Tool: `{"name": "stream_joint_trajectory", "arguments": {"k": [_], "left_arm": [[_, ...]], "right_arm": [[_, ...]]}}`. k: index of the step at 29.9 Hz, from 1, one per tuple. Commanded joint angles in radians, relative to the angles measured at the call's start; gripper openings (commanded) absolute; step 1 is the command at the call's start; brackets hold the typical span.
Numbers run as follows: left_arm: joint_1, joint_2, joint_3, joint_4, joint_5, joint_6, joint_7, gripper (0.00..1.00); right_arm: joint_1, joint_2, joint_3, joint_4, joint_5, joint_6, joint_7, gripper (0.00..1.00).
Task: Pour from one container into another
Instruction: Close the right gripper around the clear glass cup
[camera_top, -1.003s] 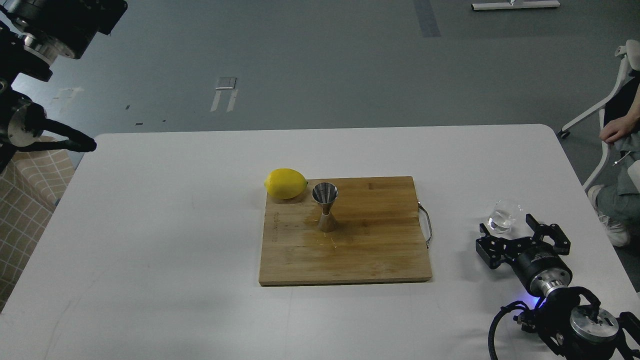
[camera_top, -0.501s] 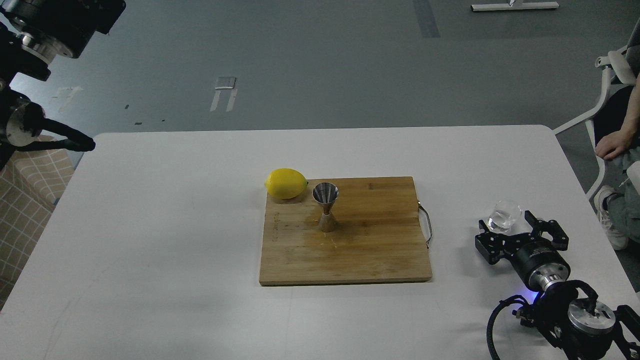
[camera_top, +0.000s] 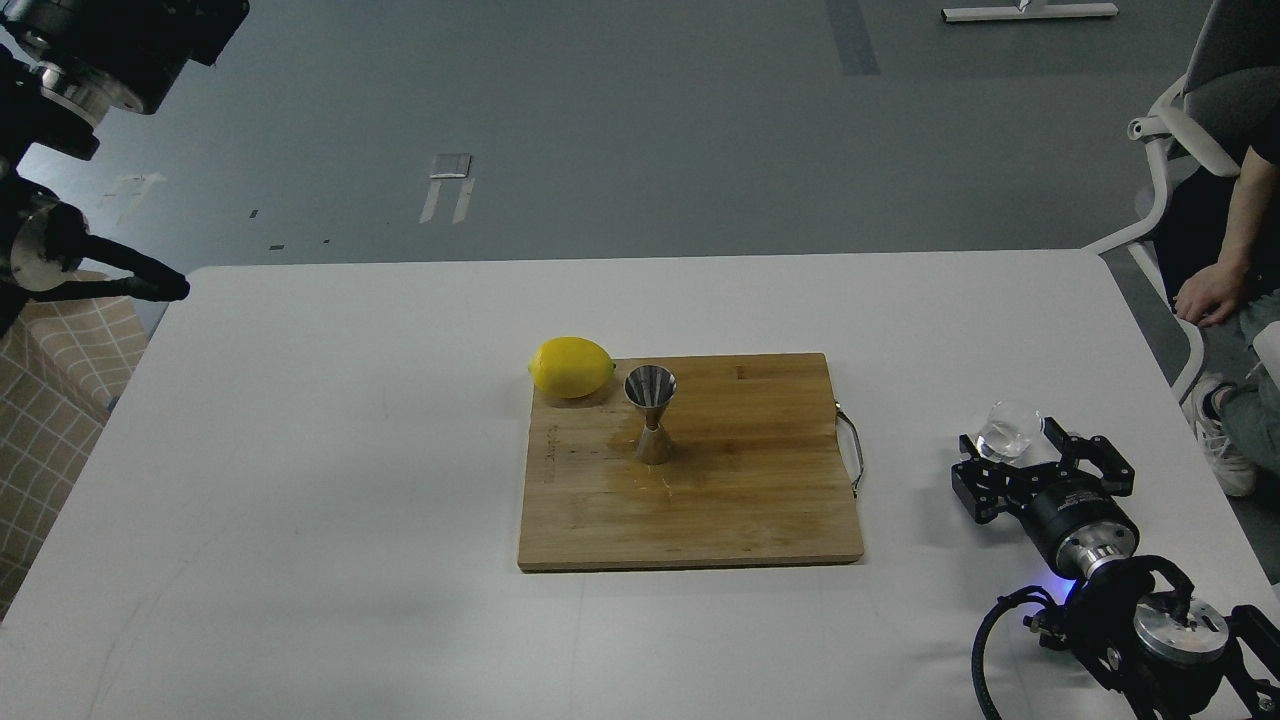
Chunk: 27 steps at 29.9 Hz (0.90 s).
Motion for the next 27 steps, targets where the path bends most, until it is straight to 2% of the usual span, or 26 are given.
{"name": "stream_joint_trajectory", "arguments": {"k": [1, 2, 3, 5, 7, 10, 27], "left_arm": [[0.0, 0.0, 0.0, 0.0, 0.0, 0.0, 0.0, 0.97], [0.0, 0.0, 0.0, 0.0, 0.001, 0.0, 0.0, 0.97], [0.0, 0.0, 0.0, 0.0, 0.002, 0.0, 0.0, 0.97], [0.0, 0.0, 0.0, 0.0, 0.001, 0.0, 0.0, 0.97], [0.0, 0.0, -0.001, 0.0, 0.002, 0.0, 0.0, 0.97], [0.0, 0.0, -0.001, 0.0, 0.002, 0.0, 0.0, 0.97], [0.0, 0.0, -0.002, 0.0, 0.002, 0.0, 0.0, 0.97]], "right_arm": [[-0.001, 0.005, 0.003, 0.002, 0.001, -0.01, 0.0, 0.9], [-0.001, 0.007, 0.001, 0.002, 0.001, -0.013, 0.0, 0.9], [-0.001, 0.005, 0.001, 0.002, 0.001, -0.017, 0.001, 0.84], [-0.001, 0.007, 0.001, 0.002, 0.001, -0.017, 0.001, 0.79], [-0.001, 0.005, -0.002, 0.002, 0.0, -0.017, 0.003, 0.67], [-0.001, 0.005, -0.008, 0.008, -0.005, -0.017, 0.007, 0.57], [-0.002, 0.007, -0.006, 0.016, -0.005, -0.004, 0.004, 0.56]]}}
